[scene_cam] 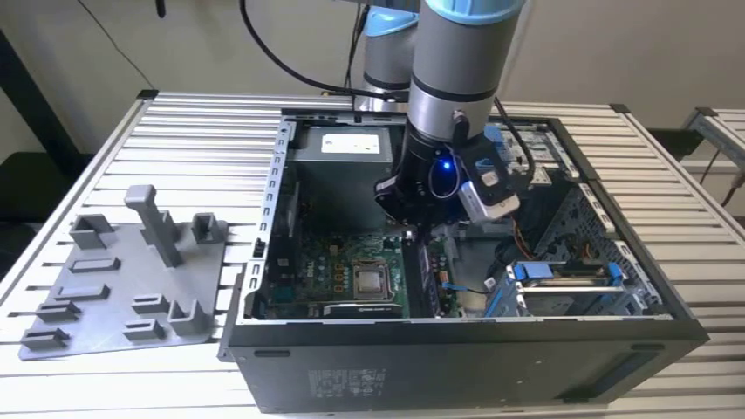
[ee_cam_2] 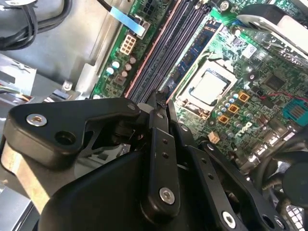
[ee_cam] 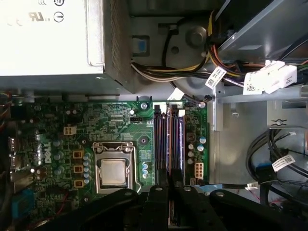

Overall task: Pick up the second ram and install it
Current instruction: 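Insert the second ram into the second slot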

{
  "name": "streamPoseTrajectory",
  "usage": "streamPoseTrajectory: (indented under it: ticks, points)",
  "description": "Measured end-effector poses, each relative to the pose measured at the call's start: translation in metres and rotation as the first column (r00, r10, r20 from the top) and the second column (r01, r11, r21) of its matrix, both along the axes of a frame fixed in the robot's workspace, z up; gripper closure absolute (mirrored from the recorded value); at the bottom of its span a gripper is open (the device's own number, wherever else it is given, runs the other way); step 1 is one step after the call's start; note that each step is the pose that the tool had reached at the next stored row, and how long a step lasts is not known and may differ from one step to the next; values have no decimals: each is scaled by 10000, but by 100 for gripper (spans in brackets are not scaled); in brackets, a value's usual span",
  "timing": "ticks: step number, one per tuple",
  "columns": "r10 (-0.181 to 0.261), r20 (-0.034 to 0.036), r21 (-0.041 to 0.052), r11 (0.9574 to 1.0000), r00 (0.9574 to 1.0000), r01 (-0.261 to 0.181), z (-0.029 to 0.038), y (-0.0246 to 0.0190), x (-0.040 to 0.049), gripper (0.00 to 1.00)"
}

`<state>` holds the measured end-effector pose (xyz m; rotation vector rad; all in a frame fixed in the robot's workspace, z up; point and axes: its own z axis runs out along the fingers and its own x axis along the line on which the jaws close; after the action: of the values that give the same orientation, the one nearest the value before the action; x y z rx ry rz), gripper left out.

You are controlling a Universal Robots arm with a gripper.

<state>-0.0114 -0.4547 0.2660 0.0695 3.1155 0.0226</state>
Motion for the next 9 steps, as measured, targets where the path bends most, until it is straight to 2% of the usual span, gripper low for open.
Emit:
streamPoseTrajectory:
  ticks: [9]
  points:
    - [-55,-4,1,10000,10000,55,-142,-1,-4,86]
